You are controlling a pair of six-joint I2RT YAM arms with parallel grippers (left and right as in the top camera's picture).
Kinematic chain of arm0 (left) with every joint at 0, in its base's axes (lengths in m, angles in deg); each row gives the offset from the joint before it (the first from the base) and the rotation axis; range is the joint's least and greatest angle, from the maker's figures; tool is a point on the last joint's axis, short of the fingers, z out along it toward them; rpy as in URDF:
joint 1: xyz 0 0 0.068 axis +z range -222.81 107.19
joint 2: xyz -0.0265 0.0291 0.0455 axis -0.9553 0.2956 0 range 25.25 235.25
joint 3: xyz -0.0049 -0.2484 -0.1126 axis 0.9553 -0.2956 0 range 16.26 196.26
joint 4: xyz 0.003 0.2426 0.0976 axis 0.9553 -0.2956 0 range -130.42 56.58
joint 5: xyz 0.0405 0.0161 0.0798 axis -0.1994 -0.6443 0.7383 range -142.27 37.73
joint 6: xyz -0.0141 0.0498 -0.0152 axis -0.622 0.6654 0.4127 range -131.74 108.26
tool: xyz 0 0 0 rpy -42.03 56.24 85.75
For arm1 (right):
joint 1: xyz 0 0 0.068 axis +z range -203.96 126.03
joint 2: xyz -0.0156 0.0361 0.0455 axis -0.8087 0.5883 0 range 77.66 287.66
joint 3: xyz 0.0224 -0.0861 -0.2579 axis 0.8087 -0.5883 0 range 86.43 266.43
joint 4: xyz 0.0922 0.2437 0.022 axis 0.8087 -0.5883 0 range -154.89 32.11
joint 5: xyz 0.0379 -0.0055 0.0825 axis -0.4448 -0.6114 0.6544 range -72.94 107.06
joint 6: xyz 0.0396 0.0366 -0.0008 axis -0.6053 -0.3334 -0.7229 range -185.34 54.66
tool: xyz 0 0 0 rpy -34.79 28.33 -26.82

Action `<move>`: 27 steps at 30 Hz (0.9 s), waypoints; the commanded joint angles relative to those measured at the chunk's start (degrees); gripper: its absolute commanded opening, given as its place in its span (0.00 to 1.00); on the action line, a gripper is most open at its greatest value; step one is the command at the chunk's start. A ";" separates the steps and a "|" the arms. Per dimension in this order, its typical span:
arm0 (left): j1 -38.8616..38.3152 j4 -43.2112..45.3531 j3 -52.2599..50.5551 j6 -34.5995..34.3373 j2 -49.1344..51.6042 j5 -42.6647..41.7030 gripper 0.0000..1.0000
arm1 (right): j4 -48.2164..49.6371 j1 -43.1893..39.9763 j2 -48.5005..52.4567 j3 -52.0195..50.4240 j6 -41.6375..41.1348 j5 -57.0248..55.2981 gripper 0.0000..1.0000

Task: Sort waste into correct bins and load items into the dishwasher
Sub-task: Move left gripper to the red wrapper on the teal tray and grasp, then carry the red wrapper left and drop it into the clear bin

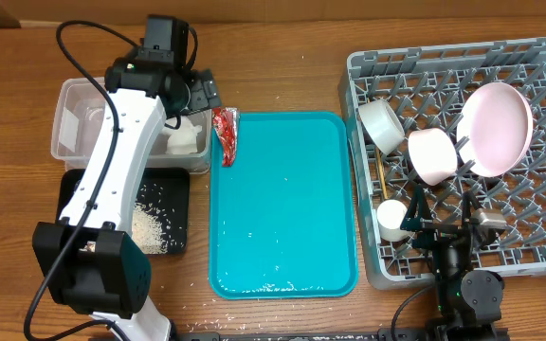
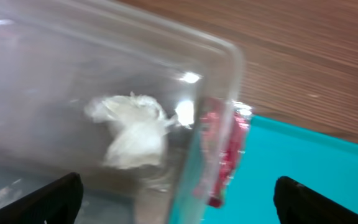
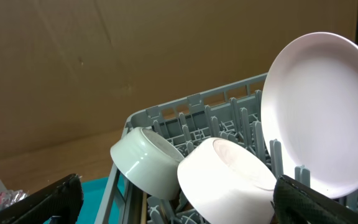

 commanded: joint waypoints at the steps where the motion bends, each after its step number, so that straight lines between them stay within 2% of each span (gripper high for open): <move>1: -4.35 0.15 0.59 6.23 0.00 -7.96 1.00 | 0.37 -0.26 -0.46 -0.59 -0.04 -0.33 1.00; 4: -10.91 -0.55 0.04 7.34 0.55 1.49 0.99 | 0.37 -0.26 -0.46 -0.59 -0.04 -0.33 1.00; 6: -14.86 -0.55 -0.52 6.80 1.77 7.91 0.91 | 0.37 -0.26 -0.46 -0.57 -0.04 -0.33 1.00; 11: -20.13 -0.94 -1.36 -2.54 8.39 18.03 0.84 | 0.37 -0.26 -0.46 -0.59 -0.04 -0.33 1.00; 14: -19.52 -0.31 -1.36 -6.80 12.63 18.32 0.77 | 0.37 -0.26 -0.46 -0.59 -0.04 -0.33 1.00; 18: -17.31 0.96 -1.33 -10.38 16.83 18.29 0.77 | 0.37 -0.26 -0.46 -0.59 -0.04 -0.33 1.00; 24: -15.50 3.08 -1.33 -10.25 21.55 18.08 0.74 | 0.37 -0.26 -0.46 -0.59 -0.04 -0.33 1.00; 27: -15.50 3.82 -1.36 -9.49 23.26 17.16 0.54 | 0.37 -0.26 -0.46 -0.57 -0.04 -0.35 1.00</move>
